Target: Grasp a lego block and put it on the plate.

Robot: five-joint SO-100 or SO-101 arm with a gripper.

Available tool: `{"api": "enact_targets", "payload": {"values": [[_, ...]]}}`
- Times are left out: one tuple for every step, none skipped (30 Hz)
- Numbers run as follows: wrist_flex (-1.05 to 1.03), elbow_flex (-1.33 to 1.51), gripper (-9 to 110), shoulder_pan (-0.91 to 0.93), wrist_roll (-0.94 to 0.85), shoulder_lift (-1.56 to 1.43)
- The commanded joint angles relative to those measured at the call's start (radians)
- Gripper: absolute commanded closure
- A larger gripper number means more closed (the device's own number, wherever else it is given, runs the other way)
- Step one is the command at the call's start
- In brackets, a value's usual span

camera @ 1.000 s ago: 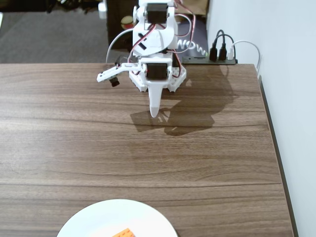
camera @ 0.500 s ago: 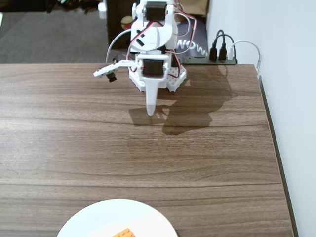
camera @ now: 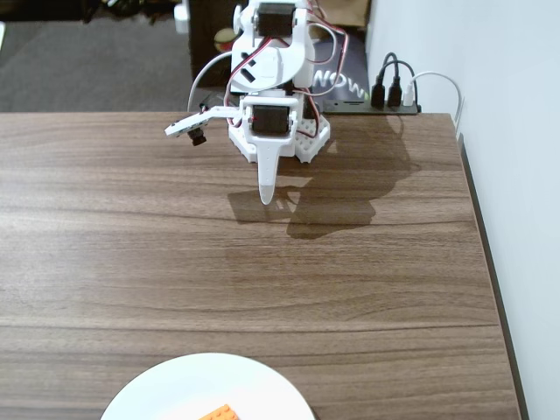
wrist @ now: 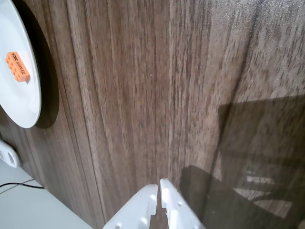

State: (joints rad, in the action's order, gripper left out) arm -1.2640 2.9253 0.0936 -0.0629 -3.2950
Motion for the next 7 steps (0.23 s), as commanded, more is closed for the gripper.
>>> {"api": "enact_targets", "payload": {"values": [[-0.005, -0.005, 101, 0.000, 0.005, 0.005], [-0.005, -0.005, 101, 0.000, 0.005, 0.005], [-0.005, -0.005, 101, 0.000, 0.005, 0.005], [-0.005, -0.005, 101, 0.000, 0.005, 0.005], [-0.005, -0.005, 101, -0.005, 0.003, 0.005], [-0.005, -0.005, 101, -0.011, -0.003, 0.005], [-0.005, -0.005, 101, -0.023, -0.014, 0.005]]}}
